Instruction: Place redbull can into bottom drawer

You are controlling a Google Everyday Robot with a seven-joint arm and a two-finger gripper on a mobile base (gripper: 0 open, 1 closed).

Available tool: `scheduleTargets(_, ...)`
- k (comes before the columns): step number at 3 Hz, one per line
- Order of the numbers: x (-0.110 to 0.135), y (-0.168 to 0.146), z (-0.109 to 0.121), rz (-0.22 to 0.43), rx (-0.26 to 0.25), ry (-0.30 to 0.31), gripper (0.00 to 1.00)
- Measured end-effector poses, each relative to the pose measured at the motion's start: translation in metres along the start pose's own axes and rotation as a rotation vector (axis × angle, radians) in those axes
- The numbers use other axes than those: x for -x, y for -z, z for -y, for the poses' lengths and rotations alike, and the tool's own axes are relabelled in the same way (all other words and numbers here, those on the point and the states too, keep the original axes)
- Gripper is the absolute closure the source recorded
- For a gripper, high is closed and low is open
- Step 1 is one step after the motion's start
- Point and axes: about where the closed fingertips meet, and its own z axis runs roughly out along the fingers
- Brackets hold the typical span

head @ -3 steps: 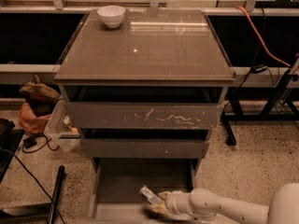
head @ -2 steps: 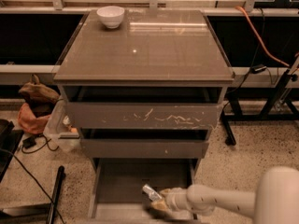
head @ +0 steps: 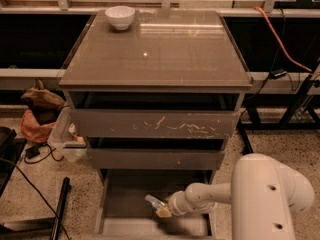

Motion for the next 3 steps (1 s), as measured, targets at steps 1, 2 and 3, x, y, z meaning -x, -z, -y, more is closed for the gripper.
scheduleTargets(1,-0.008,-0.028,-0.006,-0.037,0.066,-0.011,1.00)
scheduleTargets(2,-0.014,-0.051,-0.017,-0.073,0.120,-0.012,1.00)
scheduleTargets(3,-0.021,-0.061,-0.025,-0.110,0.152,-0.015,1.00)
